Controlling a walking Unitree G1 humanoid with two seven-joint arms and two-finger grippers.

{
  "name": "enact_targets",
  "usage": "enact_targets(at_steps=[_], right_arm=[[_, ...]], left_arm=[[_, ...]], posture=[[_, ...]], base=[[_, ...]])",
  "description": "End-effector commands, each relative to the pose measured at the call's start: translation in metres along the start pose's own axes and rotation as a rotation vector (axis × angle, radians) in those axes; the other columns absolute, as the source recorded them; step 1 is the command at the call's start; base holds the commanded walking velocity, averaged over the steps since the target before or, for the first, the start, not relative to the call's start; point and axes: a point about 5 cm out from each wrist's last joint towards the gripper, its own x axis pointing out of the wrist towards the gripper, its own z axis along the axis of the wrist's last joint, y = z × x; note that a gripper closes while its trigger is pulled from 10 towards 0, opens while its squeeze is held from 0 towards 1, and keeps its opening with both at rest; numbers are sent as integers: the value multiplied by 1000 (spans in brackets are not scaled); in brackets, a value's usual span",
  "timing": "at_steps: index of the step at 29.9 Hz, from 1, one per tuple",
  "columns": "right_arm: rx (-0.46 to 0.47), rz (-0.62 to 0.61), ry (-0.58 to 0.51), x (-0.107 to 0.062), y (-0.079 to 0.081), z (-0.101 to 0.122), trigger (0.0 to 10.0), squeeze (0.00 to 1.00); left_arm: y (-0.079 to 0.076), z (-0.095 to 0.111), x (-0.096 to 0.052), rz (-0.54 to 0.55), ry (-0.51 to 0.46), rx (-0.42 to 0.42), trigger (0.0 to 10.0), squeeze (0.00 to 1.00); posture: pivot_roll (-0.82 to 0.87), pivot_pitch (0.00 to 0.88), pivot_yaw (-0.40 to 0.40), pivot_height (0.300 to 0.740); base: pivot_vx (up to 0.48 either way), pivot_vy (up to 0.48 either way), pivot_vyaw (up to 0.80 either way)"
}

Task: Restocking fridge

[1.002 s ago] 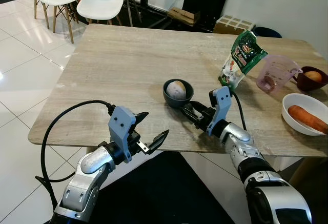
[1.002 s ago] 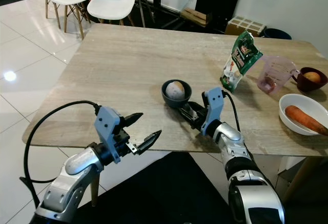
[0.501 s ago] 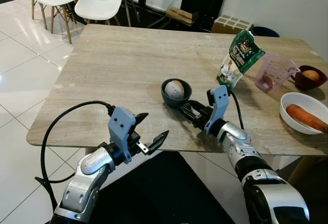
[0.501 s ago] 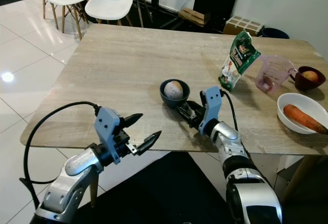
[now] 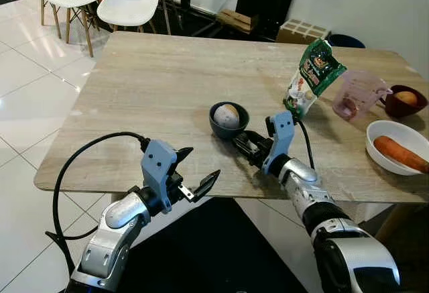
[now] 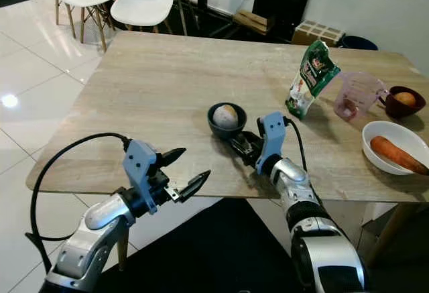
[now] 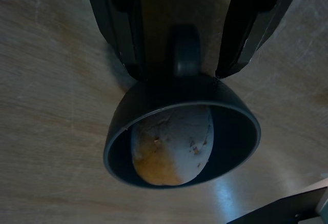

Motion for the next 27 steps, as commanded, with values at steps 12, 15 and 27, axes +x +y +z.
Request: enact_targets(at_steps=[12,15,27], right_arm=[[54,-72,-29,2,-3,1,10000,0],[56,-89,-29,2,-3,1,10000,0],[62,-112,-33,2,-5,1,10000,0]], left_arm=[[0,-2,2,21,-5,-16,10000,0],[0,-1,2,23,-5,-16,10000,0],[1,-1,3,22,-8,-16,10000,0]], posture=[[-17,126,-77,736],[-17,127,-75,736],[-16,126,-74,736]], base=[[0,0,0],[0,0,0],[0,0,0]])
